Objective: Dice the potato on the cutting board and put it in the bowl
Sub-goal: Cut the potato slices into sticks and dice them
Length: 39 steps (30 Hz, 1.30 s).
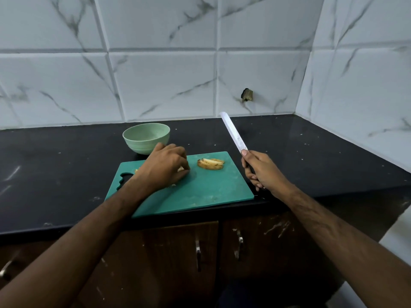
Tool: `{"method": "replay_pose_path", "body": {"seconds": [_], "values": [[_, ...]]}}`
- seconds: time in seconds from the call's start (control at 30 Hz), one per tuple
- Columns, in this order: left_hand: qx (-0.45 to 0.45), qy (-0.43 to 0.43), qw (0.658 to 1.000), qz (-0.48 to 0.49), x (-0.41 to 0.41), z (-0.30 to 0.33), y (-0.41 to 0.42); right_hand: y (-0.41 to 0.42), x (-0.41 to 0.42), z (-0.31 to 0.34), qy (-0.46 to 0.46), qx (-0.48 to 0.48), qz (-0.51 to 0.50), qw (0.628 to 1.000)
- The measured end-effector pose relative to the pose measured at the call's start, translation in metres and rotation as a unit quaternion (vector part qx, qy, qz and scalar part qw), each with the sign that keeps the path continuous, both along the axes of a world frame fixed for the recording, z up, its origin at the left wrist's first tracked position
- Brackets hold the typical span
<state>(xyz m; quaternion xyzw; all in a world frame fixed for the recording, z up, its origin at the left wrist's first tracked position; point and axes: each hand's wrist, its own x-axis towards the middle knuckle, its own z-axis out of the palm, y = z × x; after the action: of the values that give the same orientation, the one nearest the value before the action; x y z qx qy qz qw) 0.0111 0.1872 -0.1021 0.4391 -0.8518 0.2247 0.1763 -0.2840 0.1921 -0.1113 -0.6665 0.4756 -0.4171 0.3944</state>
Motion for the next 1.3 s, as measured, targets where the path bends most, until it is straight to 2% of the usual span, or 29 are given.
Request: {"method": "replay_pose_path", "body": {"seconds": [0.13, 0.27, 0.33, 0.47, 0.67, 0.83, 1.0, 1.2, 1.3], "values": [[0.003, 0.031, 0.997, 0.069, 0.000, 0.009, -0.004, 0.001, 0.002, 0.000, 0.004, -0.003, -0.010, 1.000], [-0.053, 0.010, 0.991, 0.125, -0.005, 0.010, -0.008, 0.002, 0.003, 0.001, 0.008, -0.004, -0.013, 1.000], [-0.050, 0.010, 0.993, 0.109, -0.015, 0.010, -0.013, 0.003, 0.004, 0.001, 0.006, -0.004, -0.014, 1.000], [0.045, 0.012, 0.997, 0.057, -0.047, 0.011, -0.021, 0.003, 0.004, 0.001, 0.000, -0.006, -0.018, 1.000], [0.105, -0.022, 0.992, 0.065, -0.066, 0.010, -0.032, 0.000, 0.002, -0.001, 0.004, -0.010, -0.018, 1.000], [0.097, 0.019, 0.994, 0.039, -0.056, 0.003, -0.032, -0.002, 0.001, -0.003, 0.002, -0.005, -0.016, 1.000], [0.117, 0.003, 0.993, 0.033, -0.055, 0.003, -0.029, -0.002, 0.002, -0.003, 0.002, -0.011, -0.015, 1.000], [0.113, 0.026, 0.993, 0.031, -0.056, 0.005, -0.024, -0.002, 0.002, -0.004, 0.004, -0.010, -0.017, 1.000], [0.140, 0.040, 0.989, -0.007, -0.053, 0.005, -0.019, -0.002, 0.002, -0.002, 0.006, -0.010, -0.016, 1.000]]}}
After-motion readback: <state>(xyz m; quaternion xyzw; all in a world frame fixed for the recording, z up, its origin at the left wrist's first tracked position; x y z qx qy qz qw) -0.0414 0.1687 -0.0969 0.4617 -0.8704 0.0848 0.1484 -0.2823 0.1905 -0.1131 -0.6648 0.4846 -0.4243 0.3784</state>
